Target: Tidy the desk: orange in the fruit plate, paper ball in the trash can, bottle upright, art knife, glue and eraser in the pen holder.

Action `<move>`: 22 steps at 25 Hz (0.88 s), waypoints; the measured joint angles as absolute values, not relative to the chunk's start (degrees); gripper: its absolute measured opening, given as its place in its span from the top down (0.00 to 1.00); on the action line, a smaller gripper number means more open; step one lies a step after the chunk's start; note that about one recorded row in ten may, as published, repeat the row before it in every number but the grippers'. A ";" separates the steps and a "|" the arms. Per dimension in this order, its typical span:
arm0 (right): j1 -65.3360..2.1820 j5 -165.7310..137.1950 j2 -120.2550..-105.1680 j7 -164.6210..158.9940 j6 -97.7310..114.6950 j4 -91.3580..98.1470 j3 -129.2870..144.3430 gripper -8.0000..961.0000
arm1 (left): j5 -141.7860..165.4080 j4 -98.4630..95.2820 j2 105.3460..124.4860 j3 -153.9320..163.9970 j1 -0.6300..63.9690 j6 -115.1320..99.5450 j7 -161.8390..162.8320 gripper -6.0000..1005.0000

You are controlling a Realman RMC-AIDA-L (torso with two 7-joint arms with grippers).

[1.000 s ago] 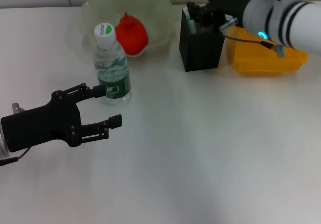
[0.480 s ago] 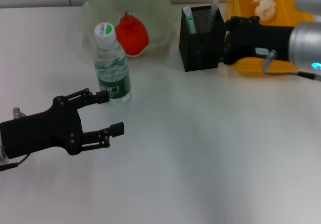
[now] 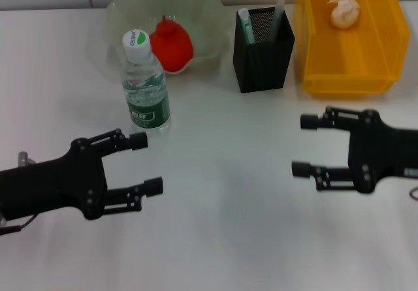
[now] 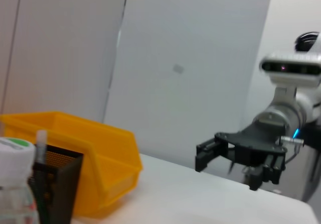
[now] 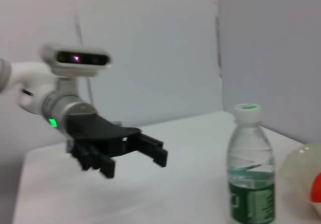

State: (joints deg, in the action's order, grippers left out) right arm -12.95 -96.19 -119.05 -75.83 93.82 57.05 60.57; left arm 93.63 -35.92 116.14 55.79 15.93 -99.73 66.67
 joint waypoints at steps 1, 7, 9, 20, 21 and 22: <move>-13.04 -96.46 -118.93 -74.46 95.15 55.36 59.70 0.17 | 93.74 -35.72 115.87 55.85 15.99 -100.39 66.84 0.16; -12.79 -100.53 -118.54 -72.17 98.33 53.55 58.96 0.17 | 96.62 -35.38 114.48 55.84 16.67 -103.41 69.92 0.16; -13.38 -102.93 -118.41 -72.80 99.10 53.50 58.92 0.17 | 97.67 -35.20 114.28 55.66 17.08 -103.47 70.55 0.16; -14.88 -104.47 -117.51 -73.32 100.08 51.90 58.84 0.17 | 102.68 -35.07 112.70 55.36 20.05 -105.24 74.02 0.16; -15.03 -104.48 -117.49 -73.32 100.08 51.73 58.83 0.17 | 102.69 -35.07 112.63 55.35 20.09 -105.28 74.11 0.16; -15.15 -104.50 -117.48 -73.32 100.05 51.59 58.82 0.17 | 102.70 -35.07 112.59 55.34 20.10 -105.28 74.12 0.16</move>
